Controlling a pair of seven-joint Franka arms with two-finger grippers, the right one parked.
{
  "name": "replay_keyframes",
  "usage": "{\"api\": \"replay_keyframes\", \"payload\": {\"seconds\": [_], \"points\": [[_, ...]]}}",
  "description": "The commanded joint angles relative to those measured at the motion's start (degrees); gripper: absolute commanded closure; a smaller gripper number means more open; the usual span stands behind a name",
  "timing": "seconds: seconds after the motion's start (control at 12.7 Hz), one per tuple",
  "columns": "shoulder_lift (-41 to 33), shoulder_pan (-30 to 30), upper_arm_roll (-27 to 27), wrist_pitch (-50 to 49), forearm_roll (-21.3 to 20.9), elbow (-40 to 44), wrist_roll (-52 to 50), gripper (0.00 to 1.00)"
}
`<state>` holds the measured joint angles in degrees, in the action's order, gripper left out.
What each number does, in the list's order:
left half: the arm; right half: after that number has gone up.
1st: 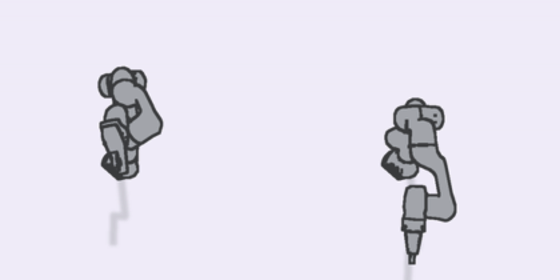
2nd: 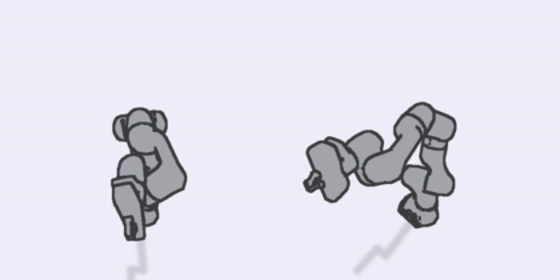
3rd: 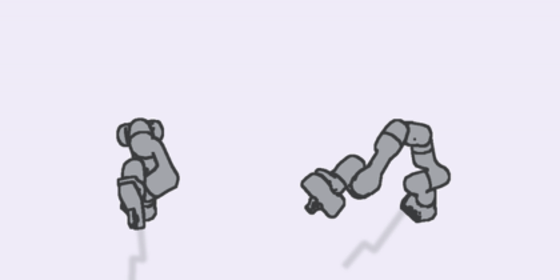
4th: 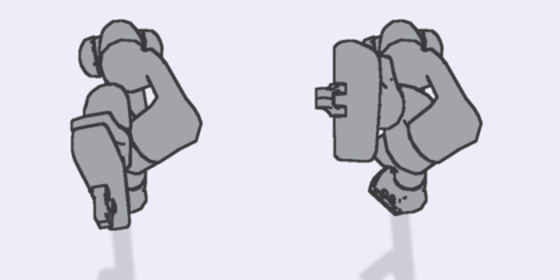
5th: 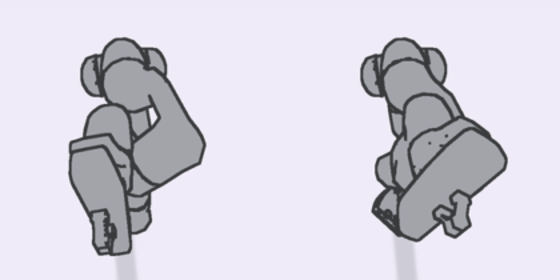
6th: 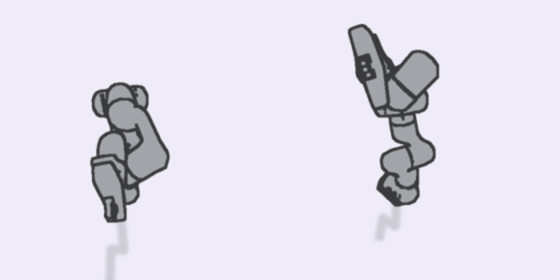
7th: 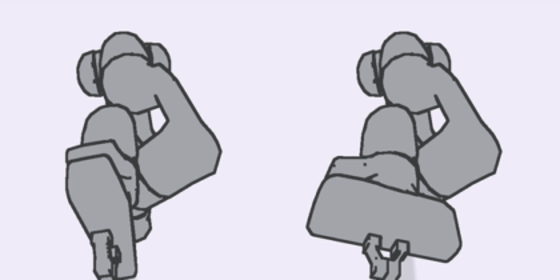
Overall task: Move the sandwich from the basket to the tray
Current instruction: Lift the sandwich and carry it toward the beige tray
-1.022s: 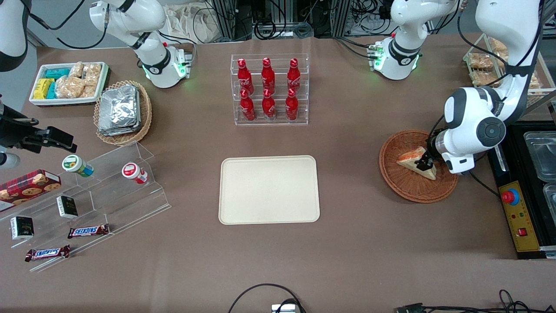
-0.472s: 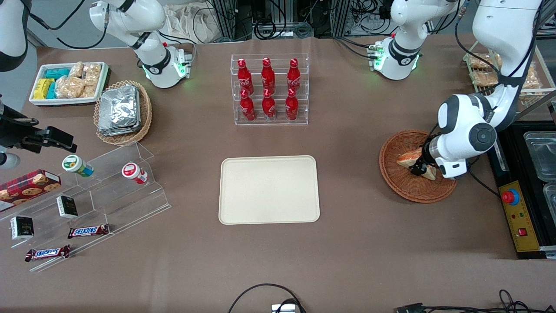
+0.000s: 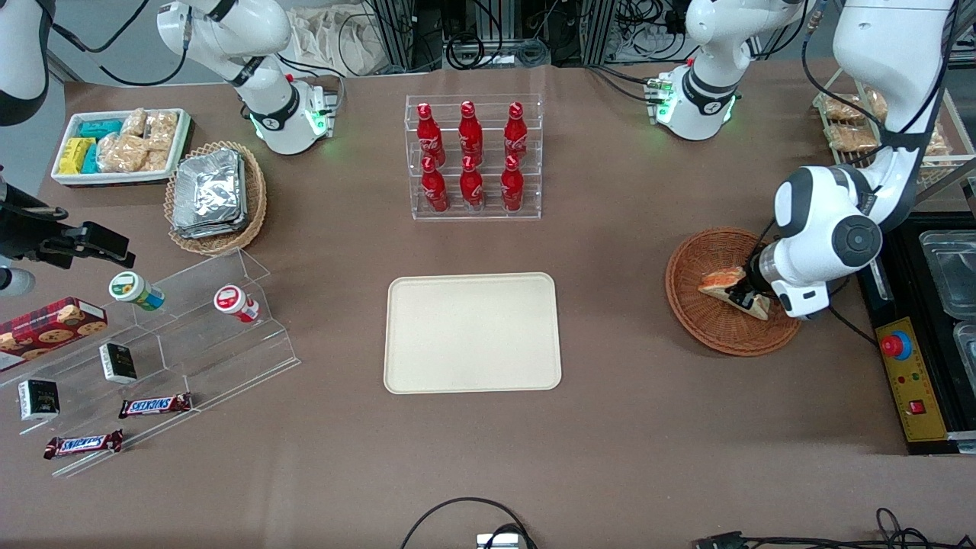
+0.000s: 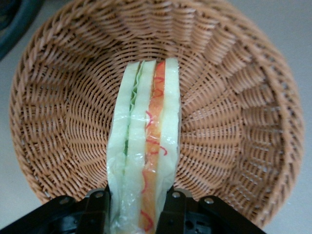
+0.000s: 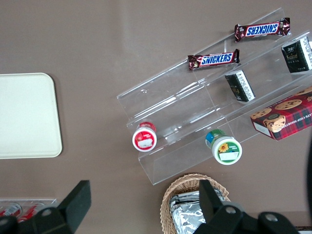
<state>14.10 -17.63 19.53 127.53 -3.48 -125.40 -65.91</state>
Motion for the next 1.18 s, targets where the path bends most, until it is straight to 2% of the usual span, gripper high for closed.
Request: {"api": "replay_keyframes", "payload": {"seconds": [0.0, 0.24, 0.39, 0.47, 0.71, 0.87, 1.1], "points": [[-1.1, 0.05, 2.08, -9.89, -0.21, 8.2, -1.59, 1.0], [-0.58, 0.14, 6.73, -24.55, 0.23, 22.59, -0.98, 1.0], [3.54, 2.06, 11.38, -32.31, -0.12, 34.11, 1.82, 1.0], [5.39, 4.25, 13.32, -32.52, -0.56, 37.56, 5.06, 1.0], [12.5, 16.18, 13.43, -30.77, -2.92, 44.43, 13.51, 1.0], [17.51, 22.09, 13.43, -28.75, -5.03, 45.86, 13.97, 1.0], [24.9, 28.69, 13.25, -20.33, -10.91, 45.77, 12.22, 1.0]]}}
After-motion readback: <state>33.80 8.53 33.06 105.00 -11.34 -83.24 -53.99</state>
